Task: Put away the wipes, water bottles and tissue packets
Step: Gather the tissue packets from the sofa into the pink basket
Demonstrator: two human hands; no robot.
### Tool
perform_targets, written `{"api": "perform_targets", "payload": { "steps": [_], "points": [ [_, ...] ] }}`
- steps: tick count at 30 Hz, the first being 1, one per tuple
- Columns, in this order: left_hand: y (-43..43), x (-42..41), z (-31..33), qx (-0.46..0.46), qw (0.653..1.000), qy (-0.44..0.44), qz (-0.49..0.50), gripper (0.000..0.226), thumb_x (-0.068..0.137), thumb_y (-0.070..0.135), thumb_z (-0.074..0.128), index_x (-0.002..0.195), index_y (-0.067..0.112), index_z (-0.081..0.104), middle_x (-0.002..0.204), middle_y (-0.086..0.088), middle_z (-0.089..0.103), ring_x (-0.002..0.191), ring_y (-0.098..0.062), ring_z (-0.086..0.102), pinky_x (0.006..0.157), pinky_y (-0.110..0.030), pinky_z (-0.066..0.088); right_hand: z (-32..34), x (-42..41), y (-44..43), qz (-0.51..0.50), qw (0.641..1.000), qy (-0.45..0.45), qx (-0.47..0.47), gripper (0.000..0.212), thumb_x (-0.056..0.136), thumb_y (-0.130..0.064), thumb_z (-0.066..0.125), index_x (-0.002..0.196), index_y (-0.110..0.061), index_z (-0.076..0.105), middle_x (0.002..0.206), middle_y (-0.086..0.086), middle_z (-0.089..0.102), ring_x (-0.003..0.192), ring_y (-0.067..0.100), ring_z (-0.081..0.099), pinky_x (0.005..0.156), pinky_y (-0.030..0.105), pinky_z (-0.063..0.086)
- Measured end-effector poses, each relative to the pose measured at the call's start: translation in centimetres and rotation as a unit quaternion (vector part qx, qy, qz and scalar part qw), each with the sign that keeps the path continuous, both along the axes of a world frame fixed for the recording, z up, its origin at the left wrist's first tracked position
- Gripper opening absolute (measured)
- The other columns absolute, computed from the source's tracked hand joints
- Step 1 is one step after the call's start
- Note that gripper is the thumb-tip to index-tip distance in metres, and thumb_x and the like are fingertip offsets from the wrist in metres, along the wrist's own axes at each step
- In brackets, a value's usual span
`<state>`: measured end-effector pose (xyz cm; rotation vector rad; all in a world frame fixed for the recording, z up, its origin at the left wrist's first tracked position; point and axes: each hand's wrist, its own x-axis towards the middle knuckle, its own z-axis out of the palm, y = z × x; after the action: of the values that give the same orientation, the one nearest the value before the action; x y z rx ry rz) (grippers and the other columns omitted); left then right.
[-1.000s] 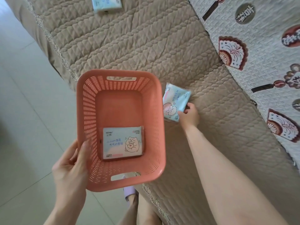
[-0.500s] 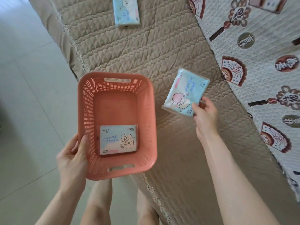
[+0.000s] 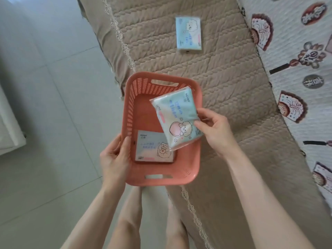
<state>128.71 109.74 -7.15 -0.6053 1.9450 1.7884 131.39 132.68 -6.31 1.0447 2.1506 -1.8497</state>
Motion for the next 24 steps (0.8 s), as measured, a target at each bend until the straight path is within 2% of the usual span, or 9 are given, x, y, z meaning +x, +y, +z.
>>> {"api": "perform_targets", "payload": {
  "steps": [2, 5, 7, 9, 12, 14, 17, 21, 24],
  "points": [
    [-1.3, -2.2, 0.0, 0.000, 1.000, 0.002, -0.002, 0.031, 0.097, 0.012, 0.056, 0.080, 0.030, 0.074, 0.083, 0.002, 0.074, 0.080, -0.018, 0.063, 0.075, -0.034, 0.052, -0.2, -2.5, -2.2, 0.088, 0.996, -0.018, 0.025, 0.045, 0.086, 0.011, 0.055, 0.108, -0.028, 0.063, 0.105, 0.009, 0.063, 0.087, 0.009, 0.057, 0.086, 0.026, 0.047],
    [-2.9, -5.0, 0.1, 0.012, 1.000, 0.004, 0.001, 0.031, 0.097, 0.009, 0.055, 0.085, 0.030, 0.075, 0.089, 0.003, 0.076, 0.083, -0.012, 0.066, 0.074, -0.026, 0.055, -1.2, -6.3, -5.2, 0.237, 0.964, -0.079, 0.089, 0.042, 0.089, 0.003, 0.052, 0.110, -0.029, 0.070, 0.091, -0.004, 0.049, 0.089, 0.011, 0.050, 0.085, 0.020, 0.034],
    [-3.0, -5.7, 0.4, 0.013, 1.000, 0.007, -0.006, 0.029, 0.097, 0.009, 0.055, 0.093, 0.028, 0.075, 0.094, 0.003, 0.076, 0.084, -0.009, 0.067, 0.075, -0.022, 0.055, -2.1, -7.7, -6.4, 0.324, 0.928, -0.109, 0.149, 0.043, 0.089, 0.003, 0.049, 0.117, -0.022, 0.070, 0.094, 0.000, 0.047, 0.099, 0.020, 0.053, 0.083, 0.019, 0.032],
    [-3.9, -7.3, 0.5, 0.013, 1.000, 0.002, 0.000, 0.024, 0.097, 0.009, 0.055, 0.101, 0.022, 0.074, 0.097, 0.000, 0.076, 0.086, -0.011, 0.068, 0.078, -0.025, 0.056, -3.1, -9.8, -8.2, 0.370, 0.904, -0.141, 0.163, 0.045, 0.090, 0.003, 0.045, 0.122, -0.020, 0.067, 0.101, 0.004, 0.048, 0.107, 0.025, 0.054, 0.088, 0.026, 0.038],
    [-5.1, -9.2, 0.6, 0.021, 1.000, -0.003, -0.001, 0.021, 0.097, 0.010, 0.055, 0.108, 0.013, 0.072, 0.101, -0.006, 0.075, 0.089, -0.017, 0.067, 0.082, -0.034, 0.056, -4.4, -12.0, -10.3, 0.390, 0.890, -0.174, 0.162, 0.045, 0.093, 0.003, 0.043, 0.127, -0.018, 0.063, 0.114, 0.011, 0.052, 0.115, 0.030, 0.052, 0.095, 0.033, 0.041],
    [-5.6, -10.2, 0.8, 0.029, 1.000, -0.001, 0.004, 0.022, 0.097, 0.010, 0.055, 0.110, 0.013, 0.071, 0.101, -0.006, 0.075, 0.089, -0.015, 0.068, 0.080, -0.031, 0.056, -5.3, -12.8, -11.3, 0.387, 0.887, -0.176, 0.179, 0.046, 0.094, 0.000, 0.045, 0.132, -0.021, 0.059, 0.123, 0.012, 0.050, 0.120, 0.031, 0.045, 0.101, 0.039, 0.038],
    [-6.2, -11.1, 1.1, 0.038, 0.999, 0.003, 0.015, 0.023, 0.097, 0.009, 0.055, 0.107, 0.019, 0.073, 0.100, -0.006, 0.076, 0.087, -0.013, 0.067, 0.077, -0.027, 0.057, -5.8, -13.3, -12.4, 0.368, 0.897, -0.175, 0.170, 0.053, 0.093, -0.004, 0.049, 0.140, -0.027, 0.049, 0.140, 0.008, 0.041, 0.127, 0.029, 0.035, 0.108, 0.038, 0.028],
    [-6.9, -12.4, 1.1, 0.044, 0.999, 0.001, 0.020, 0.028, 0.097, 0.012, 0.055, 0.098, 0.031, 0.076, 0.097, -0.002, 0.076, 0.086, -0.012, 0.069, 0.075, -0.025, 0.057, -6.1, -14.2, -13.3, 0.367, 0.905, -0.163, 0.142, 0.051, 0.094, -0.005, 0.048, 0.140, -0.027, 0.049, 0.139, 0.005, 0.046, 0.126, 0.029, 0.039, 0.109, 0.039, 0.029],
    [-7.0, -13.5, 0.8, 0.034, 0.999, -0.008, 0.026, 0.023, 0.097, 0.013, 0.056, 0.102, 0.026, 0.075, 0.099, -0.002, 0.076, 0.086, -0.012, 0.070, 0.075, -0.025, 0.057, -5.8, -15.4, -13.2, 0.324, 0.925, -0.143, 0.134, 0.054, 0.093, -0.009, 0.053, 0.144, -0.025, 0.044, 0.145, 0.006, 0.044, 0.131, 0.030, 0.036, 0.111, 0.035, 0.026]
  ]
}}
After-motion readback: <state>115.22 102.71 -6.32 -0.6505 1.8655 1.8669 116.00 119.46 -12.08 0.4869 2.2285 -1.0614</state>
